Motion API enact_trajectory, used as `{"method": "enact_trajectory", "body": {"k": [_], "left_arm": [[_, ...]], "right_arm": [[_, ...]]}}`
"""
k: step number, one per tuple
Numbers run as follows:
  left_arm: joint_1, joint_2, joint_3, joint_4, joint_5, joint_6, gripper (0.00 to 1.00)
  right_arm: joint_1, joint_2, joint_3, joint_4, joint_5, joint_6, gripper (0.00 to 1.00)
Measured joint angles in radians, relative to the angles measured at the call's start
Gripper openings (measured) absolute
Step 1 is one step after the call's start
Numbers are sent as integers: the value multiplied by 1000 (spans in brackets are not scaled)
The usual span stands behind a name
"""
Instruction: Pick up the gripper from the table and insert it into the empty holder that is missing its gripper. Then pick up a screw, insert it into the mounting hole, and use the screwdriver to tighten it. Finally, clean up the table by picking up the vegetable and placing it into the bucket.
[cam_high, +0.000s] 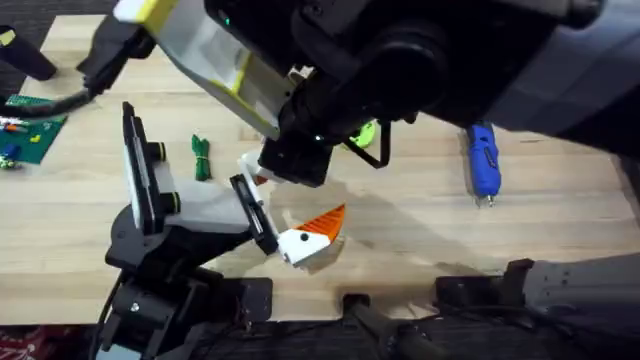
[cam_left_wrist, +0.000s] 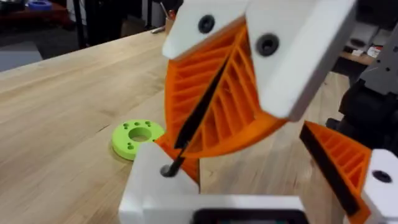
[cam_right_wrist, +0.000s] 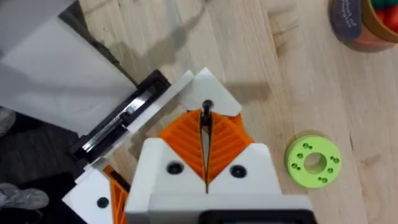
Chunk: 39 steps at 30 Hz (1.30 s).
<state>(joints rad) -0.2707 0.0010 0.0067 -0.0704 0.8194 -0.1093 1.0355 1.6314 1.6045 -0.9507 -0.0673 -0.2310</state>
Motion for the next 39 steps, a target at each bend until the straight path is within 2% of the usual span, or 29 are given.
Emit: {"method": "enact_trajectory", "body": {"k": [39], "left_arm": [[0, 0, 0, 0, -3, -9, 983]], "right_arm": [[0, 20, 5, 58, -1, 0, 7]]}}
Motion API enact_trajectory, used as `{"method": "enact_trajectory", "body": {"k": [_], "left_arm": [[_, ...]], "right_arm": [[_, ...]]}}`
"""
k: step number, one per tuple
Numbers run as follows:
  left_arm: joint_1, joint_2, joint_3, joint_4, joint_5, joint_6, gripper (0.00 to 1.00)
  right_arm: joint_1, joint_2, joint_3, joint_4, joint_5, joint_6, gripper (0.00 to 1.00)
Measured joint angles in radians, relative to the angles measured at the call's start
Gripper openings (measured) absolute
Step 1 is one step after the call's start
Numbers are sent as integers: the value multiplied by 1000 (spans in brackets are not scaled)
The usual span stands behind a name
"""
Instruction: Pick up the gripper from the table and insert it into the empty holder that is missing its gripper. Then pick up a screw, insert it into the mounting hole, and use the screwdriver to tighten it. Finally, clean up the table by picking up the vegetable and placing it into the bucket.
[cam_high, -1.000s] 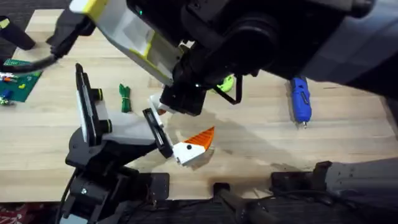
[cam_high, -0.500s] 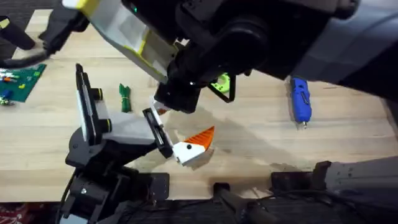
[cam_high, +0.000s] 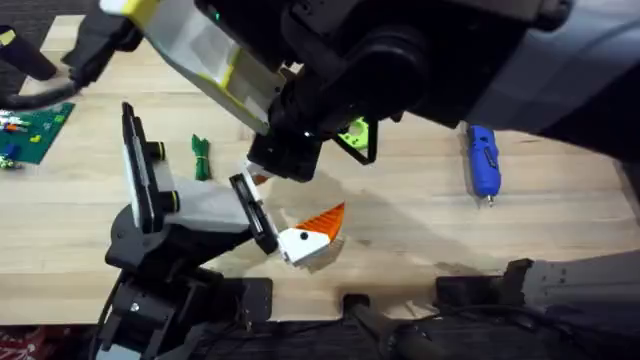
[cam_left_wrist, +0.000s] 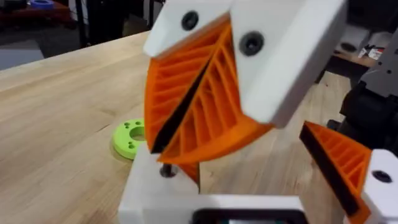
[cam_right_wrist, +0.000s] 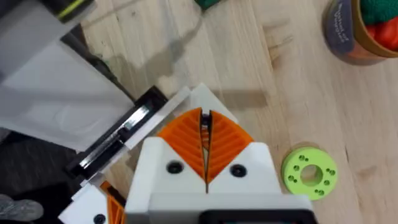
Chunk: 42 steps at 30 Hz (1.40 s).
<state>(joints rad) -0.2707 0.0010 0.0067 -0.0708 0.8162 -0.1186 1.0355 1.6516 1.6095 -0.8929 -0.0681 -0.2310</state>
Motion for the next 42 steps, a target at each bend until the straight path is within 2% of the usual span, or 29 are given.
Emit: {"method": "enact_trajectory", "body": {"k": [8, 21, 22, 24, 27, 28, 29, 32, 42], "left_arm": [[0, 6, 0, -1, 1, -15, 983], [0, 11, 0, -2, 27, -21, 983], [0, 11, 0, -2, 27, -21, 983], [0, 11, 0, -2, 28, -21, 983], [0, 11, 0, -3, 31, -22, 983], [0, 11, 0, -3, 31, -23, 983], [0, 11, 0, -3, 31, -23, 983], [0, 11, 0, -3, 31, -26, 983], [0, 11, 0, -3, 33, -25, 983]], "right_arm": [[1, 42, 12, 4, 0, 0, 6], [5, 45, 25, -52, 0, 19, 22], [5, 45, 25, -57, 0, 24, 80], [5, 45, 26, -61, 3, 27, 273], [-7, 44, 29, -61, 40, 31, 716], [-15, 44, 31, -61, 50, 34, 831], [-21, 44, 31, -62, 55, 37, 888], [-22, 42, 32, -63, 71, 42, 986], [-22, 41, 32, -66, 75, 66, 992]]}}
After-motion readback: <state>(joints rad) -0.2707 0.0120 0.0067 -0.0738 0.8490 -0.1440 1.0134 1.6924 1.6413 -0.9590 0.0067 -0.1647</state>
